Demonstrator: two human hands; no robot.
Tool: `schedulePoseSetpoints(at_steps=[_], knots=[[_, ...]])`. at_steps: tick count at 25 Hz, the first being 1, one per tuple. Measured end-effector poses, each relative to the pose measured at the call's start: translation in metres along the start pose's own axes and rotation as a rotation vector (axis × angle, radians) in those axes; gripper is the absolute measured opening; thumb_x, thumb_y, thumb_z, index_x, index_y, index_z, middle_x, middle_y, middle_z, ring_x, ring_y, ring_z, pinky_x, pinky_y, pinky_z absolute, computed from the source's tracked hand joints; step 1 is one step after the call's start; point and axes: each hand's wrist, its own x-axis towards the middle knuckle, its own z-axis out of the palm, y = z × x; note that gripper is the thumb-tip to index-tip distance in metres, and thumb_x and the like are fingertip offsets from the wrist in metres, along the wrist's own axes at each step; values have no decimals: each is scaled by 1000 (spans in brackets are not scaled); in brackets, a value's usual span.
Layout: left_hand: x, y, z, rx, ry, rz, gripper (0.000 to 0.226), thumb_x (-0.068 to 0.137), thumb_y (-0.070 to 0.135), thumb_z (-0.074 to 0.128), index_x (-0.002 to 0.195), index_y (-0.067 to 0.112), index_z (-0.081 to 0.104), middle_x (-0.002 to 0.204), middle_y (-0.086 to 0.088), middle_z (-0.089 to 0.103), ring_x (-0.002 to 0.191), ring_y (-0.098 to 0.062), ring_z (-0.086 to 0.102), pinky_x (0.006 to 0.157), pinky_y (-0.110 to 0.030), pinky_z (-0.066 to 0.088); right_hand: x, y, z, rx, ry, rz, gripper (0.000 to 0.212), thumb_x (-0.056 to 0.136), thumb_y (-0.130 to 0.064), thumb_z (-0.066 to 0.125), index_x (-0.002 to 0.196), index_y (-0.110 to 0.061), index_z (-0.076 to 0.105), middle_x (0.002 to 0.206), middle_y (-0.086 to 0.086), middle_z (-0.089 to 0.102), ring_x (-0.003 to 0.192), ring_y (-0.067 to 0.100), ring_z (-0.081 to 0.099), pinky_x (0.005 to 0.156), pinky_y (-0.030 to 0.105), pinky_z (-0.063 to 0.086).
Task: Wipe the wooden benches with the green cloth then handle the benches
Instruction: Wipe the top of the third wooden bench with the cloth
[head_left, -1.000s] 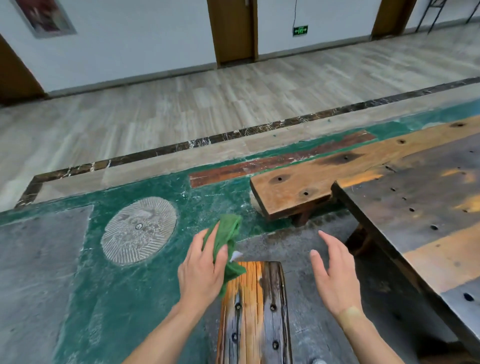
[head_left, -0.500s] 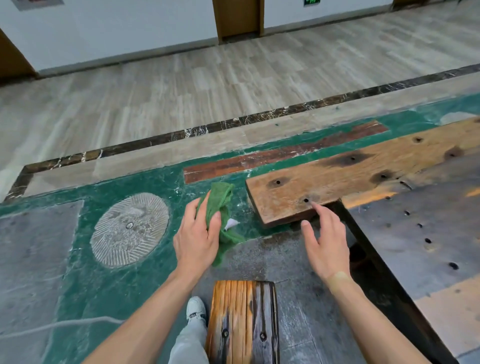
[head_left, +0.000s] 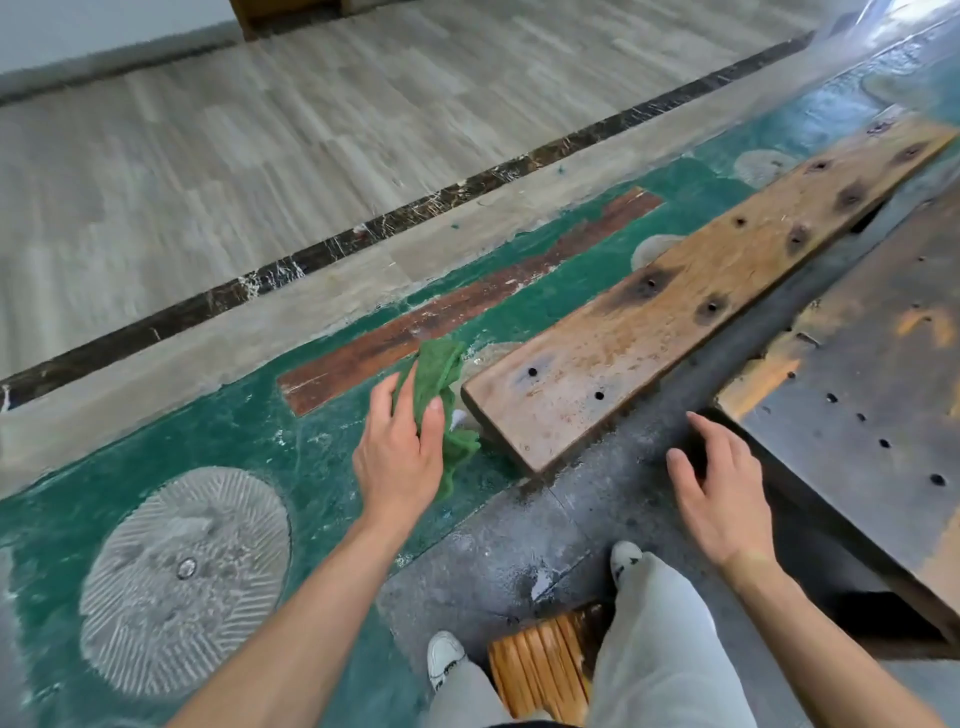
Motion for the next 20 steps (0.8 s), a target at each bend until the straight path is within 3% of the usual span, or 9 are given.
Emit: schedulePoseSetpoints(at_steps=[8,13,20], knots=[[131,17,65,85,-140,162,71,97,62,18,150,23,45,143,4,46,98,-23,64,70,-37,54,117,7,53,33,64,167,50,101,-36,48,149,-26,39,152,7,41,140,29,34,111,49,34],[215,25,139,288,-280,220,71,97,61,16,154,27,39,147,2,43,112,-23,60,72,-33,46,220,33,106,11,-43,233,50,101,-38,47,148,-23,39,151,11,41,135,36,38,107,50,38],[277,-8,236,371,-595,309,52,105,48,33,155,31,37,151,2,37,130,-22,50,81,-39,49,221,59,166,-15,-28,500,49,100,-36,50,147,-22,43,149,9,44,135,36,38,106,52,39]])
